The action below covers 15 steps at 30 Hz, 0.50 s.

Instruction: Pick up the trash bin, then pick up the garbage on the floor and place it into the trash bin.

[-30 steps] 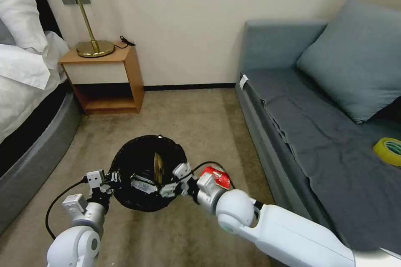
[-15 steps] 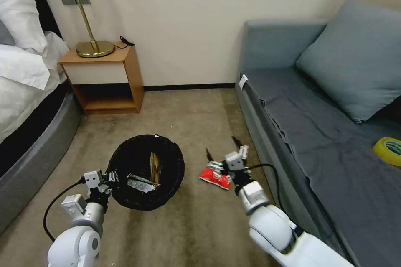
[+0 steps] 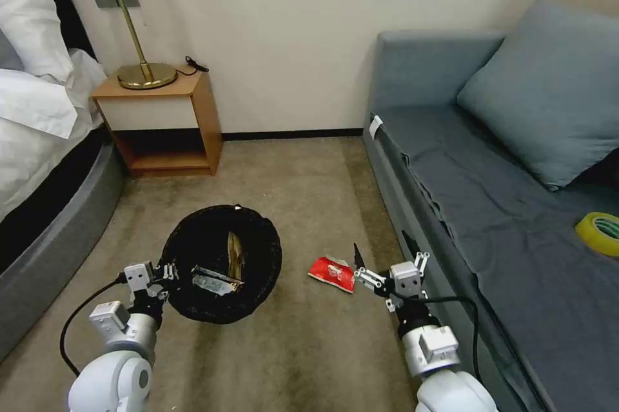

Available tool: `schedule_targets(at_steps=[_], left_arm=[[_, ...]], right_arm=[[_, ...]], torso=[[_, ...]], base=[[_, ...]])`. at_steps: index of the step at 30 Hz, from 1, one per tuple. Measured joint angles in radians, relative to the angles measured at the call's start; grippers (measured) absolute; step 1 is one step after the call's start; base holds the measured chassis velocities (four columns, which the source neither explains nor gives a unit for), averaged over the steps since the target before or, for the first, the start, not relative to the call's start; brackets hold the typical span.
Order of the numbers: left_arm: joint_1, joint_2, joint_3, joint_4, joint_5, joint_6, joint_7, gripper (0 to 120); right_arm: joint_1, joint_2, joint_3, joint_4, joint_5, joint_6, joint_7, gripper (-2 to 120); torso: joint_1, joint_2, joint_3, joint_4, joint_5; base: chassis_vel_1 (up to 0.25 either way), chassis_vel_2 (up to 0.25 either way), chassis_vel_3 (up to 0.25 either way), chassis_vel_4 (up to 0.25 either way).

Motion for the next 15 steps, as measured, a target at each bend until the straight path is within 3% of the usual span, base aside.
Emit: schedule_targets(at_steps=[15], left_arm=[[0.01,0.003,-0.005,-0.004,0.0,0.002,-0.001,4]], right_arm=[[-0.012,0.0,0.004,0.004,-0.005,0.006,-0.021,100]], torso=[[0.0,0.0,0.0,0.0001,0.0]], base=[[0.0,0.0,0.0,0.0]])
